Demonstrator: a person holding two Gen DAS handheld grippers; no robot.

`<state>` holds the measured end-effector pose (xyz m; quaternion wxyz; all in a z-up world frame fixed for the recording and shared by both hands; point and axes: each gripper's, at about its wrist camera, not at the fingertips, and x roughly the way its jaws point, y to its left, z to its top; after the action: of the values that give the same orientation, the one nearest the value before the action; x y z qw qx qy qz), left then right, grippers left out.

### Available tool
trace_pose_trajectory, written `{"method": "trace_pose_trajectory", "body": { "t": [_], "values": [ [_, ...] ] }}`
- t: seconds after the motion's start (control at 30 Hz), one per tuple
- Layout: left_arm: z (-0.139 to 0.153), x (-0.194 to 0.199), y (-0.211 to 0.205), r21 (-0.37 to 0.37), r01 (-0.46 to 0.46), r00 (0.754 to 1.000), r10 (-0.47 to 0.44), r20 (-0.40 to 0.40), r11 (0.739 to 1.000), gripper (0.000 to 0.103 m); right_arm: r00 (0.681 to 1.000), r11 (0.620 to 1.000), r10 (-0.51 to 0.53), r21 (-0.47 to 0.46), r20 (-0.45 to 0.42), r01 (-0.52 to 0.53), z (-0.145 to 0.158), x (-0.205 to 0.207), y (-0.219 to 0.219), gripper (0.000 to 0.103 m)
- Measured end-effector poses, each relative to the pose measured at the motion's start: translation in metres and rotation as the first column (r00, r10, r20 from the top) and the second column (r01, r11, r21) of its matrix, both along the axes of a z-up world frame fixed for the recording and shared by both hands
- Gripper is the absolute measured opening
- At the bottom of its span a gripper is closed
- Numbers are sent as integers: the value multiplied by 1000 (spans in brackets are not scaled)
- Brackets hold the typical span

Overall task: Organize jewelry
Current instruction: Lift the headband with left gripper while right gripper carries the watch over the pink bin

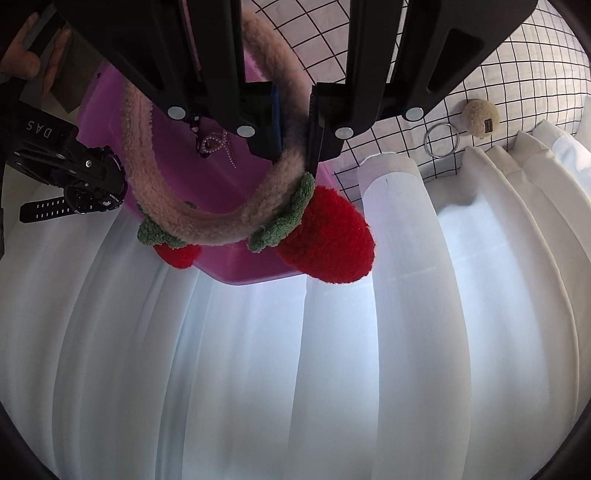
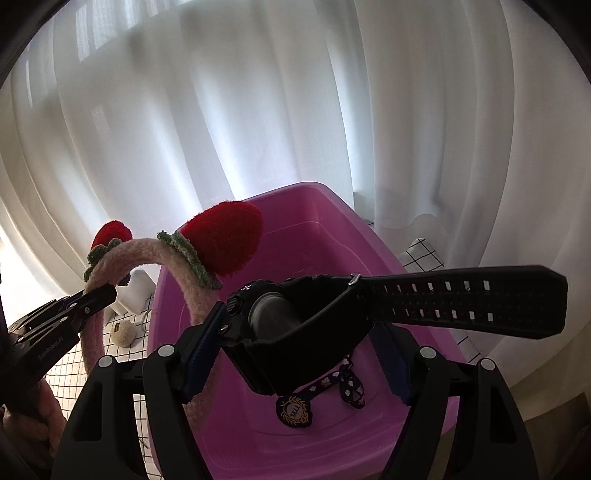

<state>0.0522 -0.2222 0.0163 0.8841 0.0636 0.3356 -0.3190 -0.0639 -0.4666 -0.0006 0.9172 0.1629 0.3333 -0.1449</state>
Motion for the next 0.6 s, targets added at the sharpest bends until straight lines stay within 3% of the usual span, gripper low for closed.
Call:
{"method": "trace_pose_trajectory", "body": {
  "t": [0.6],
  "values": [
    [-40,11,-78,90,16,994,-6,-111,996,13,996,999,-3,40,-93,7,-37,27,-29,73]
  ]
}}
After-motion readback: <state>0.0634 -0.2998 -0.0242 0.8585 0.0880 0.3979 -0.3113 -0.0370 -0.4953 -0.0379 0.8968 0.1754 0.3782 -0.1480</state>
